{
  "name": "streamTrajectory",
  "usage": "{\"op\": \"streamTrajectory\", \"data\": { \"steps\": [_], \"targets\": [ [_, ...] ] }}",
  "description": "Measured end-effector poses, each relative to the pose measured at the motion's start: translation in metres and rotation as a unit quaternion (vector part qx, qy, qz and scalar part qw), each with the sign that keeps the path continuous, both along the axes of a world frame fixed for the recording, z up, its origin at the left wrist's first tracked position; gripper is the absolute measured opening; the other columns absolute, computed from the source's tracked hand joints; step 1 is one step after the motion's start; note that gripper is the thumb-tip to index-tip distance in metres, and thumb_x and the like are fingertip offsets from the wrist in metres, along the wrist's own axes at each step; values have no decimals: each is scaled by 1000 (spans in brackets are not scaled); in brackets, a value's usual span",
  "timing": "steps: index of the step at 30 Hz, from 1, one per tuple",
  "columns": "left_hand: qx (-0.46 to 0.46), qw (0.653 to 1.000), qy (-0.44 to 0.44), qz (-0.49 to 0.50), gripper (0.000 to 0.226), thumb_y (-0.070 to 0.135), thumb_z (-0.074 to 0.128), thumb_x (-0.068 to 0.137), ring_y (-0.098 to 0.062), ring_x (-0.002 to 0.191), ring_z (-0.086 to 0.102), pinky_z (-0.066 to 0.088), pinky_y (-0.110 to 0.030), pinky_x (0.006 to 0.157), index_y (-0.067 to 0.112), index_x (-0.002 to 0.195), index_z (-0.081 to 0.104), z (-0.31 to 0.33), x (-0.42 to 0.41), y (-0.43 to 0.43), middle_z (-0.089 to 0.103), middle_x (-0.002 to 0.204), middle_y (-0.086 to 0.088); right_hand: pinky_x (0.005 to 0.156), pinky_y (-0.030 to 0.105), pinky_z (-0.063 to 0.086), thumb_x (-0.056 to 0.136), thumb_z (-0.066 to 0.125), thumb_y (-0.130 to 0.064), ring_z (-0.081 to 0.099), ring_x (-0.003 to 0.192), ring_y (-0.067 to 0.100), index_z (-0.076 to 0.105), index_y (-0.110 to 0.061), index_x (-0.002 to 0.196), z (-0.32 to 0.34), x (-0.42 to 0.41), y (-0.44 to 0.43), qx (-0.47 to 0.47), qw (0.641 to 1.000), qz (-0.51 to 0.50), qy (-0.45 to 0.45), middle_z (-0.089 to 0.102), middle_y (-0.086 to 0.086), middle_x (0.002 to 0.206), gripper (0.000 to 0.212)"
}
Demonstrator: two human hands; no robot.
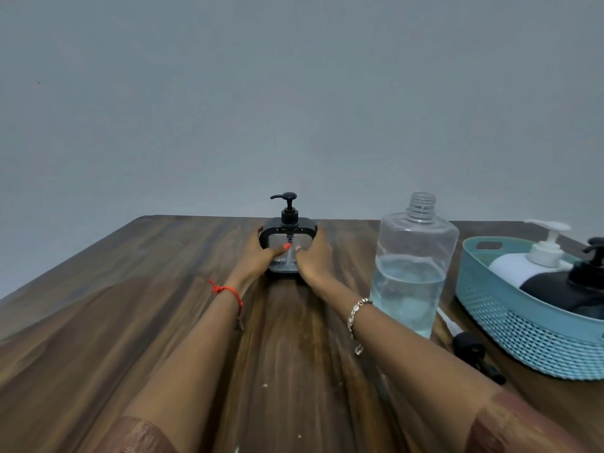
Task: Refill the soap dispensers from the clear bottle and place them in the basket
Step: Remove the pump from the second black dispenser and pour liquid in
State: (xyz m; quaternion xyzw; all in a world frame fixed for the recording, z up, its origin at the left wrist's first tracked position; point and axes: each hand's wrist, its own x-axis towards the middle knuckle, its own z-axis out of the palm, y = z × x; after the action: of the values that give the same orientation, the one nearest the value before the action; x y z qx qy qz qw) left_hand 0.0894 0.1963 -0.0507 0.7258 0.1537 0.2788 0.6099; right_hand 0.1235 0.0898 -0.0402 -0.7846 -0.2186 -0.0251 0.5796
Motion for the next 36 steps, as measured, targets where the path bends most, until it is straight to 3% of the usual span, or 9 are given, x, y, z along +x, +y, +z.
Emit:
{"op": "streamTrajectory", "data": {
  "steps": [5, 9, 13, 18, 23, 25, 29, 33, 36],
  "targets": [
    [-25, 998, 24, -49, 36, 4, 75, 73, -7, 74, 63, 52, -21, 50, 18, 98, 52, 11, -20, 5, 64, 93, 2, 75, 38, 52, 86, 41, 2, 63, 91, 28, 31, -4, 135, 10, -21, -20, -19, 999, 37, -19, 61, 20, 108, 51],
    [-13, 999, 15, -37, 36, 10, 81, 65, -19, 83, 66, 54, -37, 62, 22, 88, 56, 22, -47, -1, 67, 89, 2, 59, 19, 45, 86, 44, -11, 59, 80, 19, 42, -12, 125, 24, -40, -42, -60, 993, 58, -89, 63, 6, 95, 39],
    [0, 998, 7, -58, 37, 12, 80, 60, -19, 85, 66, 54, -38, 69, 23, 90, 60, 36, -78, -22, 69, 84, 6, 85, 34, 46, 89, 52, -34, 56, 105, 23, 51, -12, 114, 40, -63, -61, -47, 991, 77, -103, 60, 6, 111, 33],
    [25, 996, 11, -90, 40, 7, 75, 70, -24, 95, 62, 52, -39, 74, 20, 102, 55, 47, -114, -45, 65, 102, -3, 85, 22, 34, 87, 58, -43, 48, 104, 14, 48, -9, 127, 61, -95, -85, -37, 984, 90, -149, 47, 7, 122, 53],
    [47, 992, 4, -115, 38, 7, 76, 72, -23, 93, 63, 51, -41, 77, 13, 101, 52, 54, -145, -72, 65, 100, -6, 53, 4, 38, 77, 75, -26, 54, 63, 5, 64, -10, 77, 84, -120, -108, 10, 979, 109, -173, 58, -6, 68, 19],
    [44, 991, -10, -124, 35, 6, 74, 73, -20, 87, 63, 51, -36, 71, 14, 97, 51, 55, -154, -79, 64, 92, -2, 58, 11, 42, 72, 78, -25, 55, 60, 6, 68, -7, 76, 92, -126, -119, 2, 979, 118, -166, 59, -6, 64, 22],
    [41, 983, -27, -176, 38, 11, 78, 65, -15, 82, 64, 52, -32, 67, 17, 92, 52, 59, -169, -93, 65, 87, 2, 77, 39, 52, 69, 80, -22, 67, 75, 24, 71, -2, 80, 103, -134, -140, -23, 975, 156, -155, 70, 10, 77, 25],
    [9, 971, -51, -233, 36, 12, 73, 62, -16, 85, 65, 54, -29, 67, 17, 93, 57, 60, -175, -99, 67, 88, 0, 75, 27, 52, 71, 79, -16, 64, 72, 8, 72, -13, 80, 111, -131, -158, -14, 956, 248, -154, 68, -2, 77, 12],
    [-2, 961, -48, -274, 38, 5, 74, 63, -16, 87, 67, 55, -28, 69, 14, 98, 61, 61, -178, -100, 70, 91, -1, 83, 18, 52, 76, 70, -2, 66, 94, 3, 71, -13, 96, 118, -122, -172, -14, 930, 355, -98, 71, -1, 98, 23]
  ]
}}
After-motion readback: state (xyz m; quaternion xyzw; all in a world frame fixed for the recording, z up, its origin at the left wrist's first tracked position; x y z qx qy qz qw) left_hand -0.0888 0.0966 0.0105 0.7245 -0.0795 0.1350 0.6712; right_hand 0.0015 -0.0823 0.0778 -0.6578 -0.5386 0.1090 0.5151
